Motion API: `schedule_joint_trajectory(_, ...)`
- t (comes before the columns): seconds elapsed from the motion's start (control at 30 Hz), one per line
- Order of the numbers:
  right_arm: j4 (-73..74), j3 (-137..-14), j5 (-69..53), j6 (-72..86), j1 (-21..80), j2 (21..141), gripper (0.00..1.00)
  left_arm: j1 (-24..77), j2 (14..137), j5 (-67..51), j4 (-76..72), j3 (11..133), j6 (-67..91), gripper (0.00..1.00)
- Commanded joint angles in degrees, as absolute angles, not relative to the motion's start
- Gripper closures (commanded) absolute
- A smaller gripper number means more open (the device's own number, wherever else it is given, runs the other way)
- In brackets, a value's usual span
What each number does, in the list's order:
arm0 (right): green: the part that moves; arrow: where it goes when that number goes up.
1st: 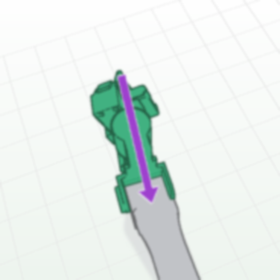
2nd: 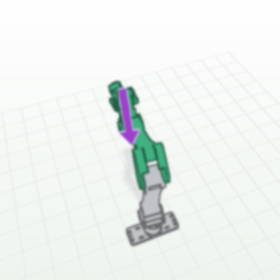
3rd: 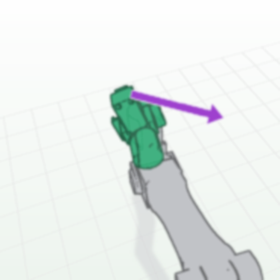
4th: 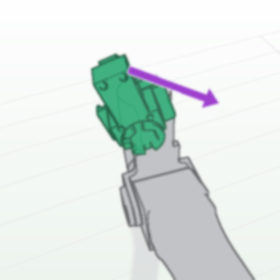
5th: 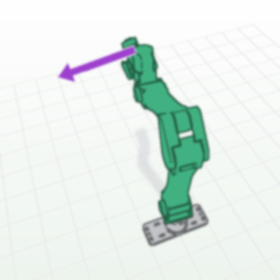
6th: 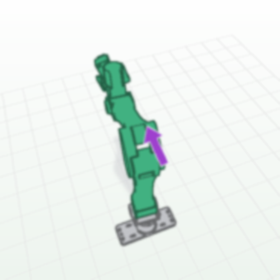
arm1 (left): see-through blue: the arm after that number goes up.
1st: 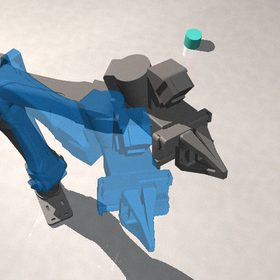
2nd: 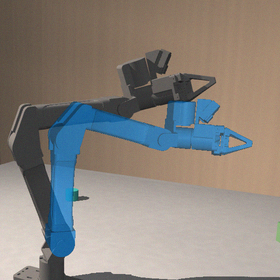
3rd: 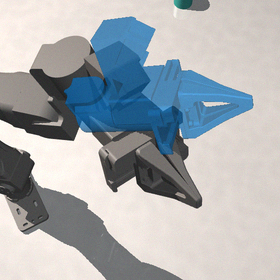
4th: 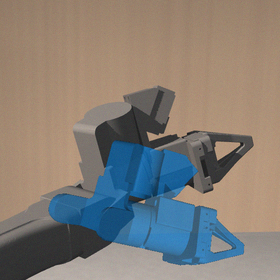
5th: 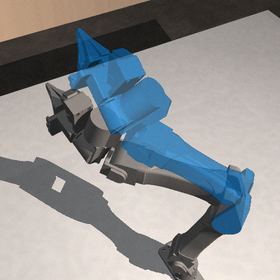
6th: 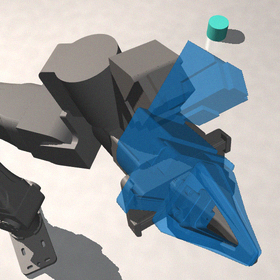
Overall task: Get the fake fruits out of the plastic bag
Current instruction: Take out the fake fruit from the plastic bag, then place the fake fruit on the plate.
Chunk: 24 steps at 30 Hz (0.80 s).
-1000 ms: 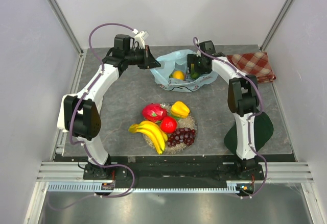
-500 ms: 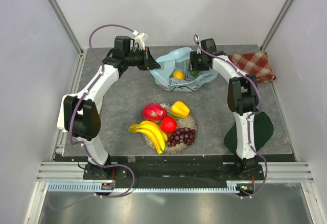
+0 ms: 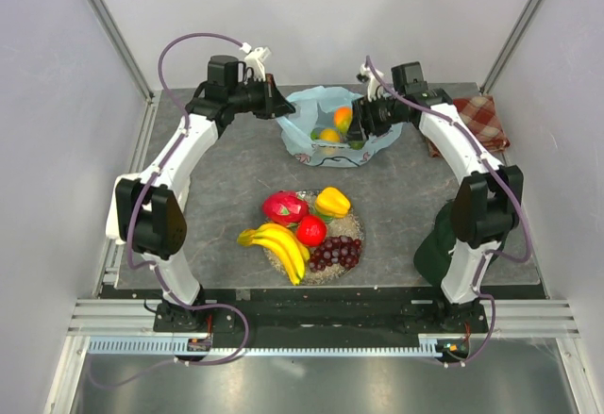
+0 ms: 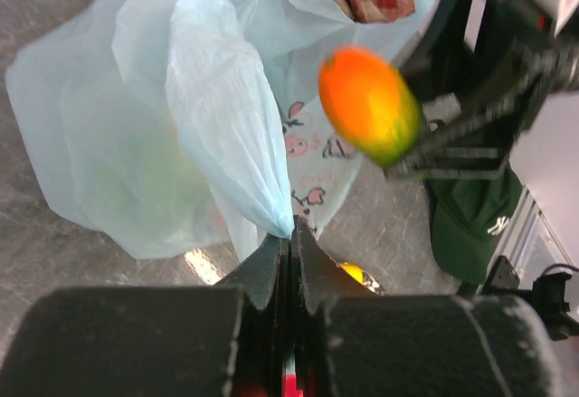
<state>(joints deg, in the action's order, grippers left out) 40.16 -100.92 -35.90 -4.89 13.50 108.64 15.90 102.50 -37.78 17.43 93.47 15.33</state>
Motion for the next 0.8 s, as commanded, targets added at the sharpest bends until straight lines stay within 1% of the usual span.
schedule_joint_trajectory(0.0,46.8,-94.8,-44.9,-17.4,14.0,102.5,0.85,16.3,103.9,-36.2,16.4,97.6,13.9,0.98)
schedule_joint_trajectory(0.07,52.4,-92.8,-46.5,-22.3,15.0,100.5,0.85,16.3,103.8,-36.5,16.4,98.5,14.2,0.98)
schedule_joint_trajectory(0.1,54.6,-91.9,-46.5,-29.5,15.6,98.5,0.84,16.3,103.7,-36.7,16.5,98.6,14.3,0.98)
schedule_joint_trajectory(0.13,58.1,-89.4,-46.0,-32.4,16.9,97.3,0.84,16.3,103.4,-36.9,16.4,98.7,14.3,0.98)
schedule_joint_trajectory(0.2,60.5,-86.0,-43.8,-41.3,18.0,93.7,0.82,16.3,103.0,-36.8,16.5,98.4,14.2,0.98)
schedule_joint_trajectory(0.23,61.0,-81.9,-42.7,-44.0,19.1,92.6,0.82,16.3,102.7,-36.9,16.5,98.4,14.2,0.98)
schedule_joint_trajectory(0.33,60.8,-75.5,-37.7,-50.3,21.0,89.8,0.82,16.3,101.8,-36.7,16.4,97.6,13.9,0.98)
schedule_joint_trajectory(0.53,62.3,-69.9,-32.3,-58.9,22.6,88.4,0.82,16.3,100.0,-36.4,17.1,96.7,12.7,0.98)
schedule_joint_trajectory(0.57,62.1,-69.2,-31.5,-61.7,22.8,88.1,0.82,16.3,99.7,-36.0,16.9,96.1,12.5,0.98)
schedule_joint_trajectory(0.77,60.4,-68.6,-28.0,-67.0,24.3,90.3,0.82,16.4,98.6,-35.2,18.1,94.6,10.2,0.98)
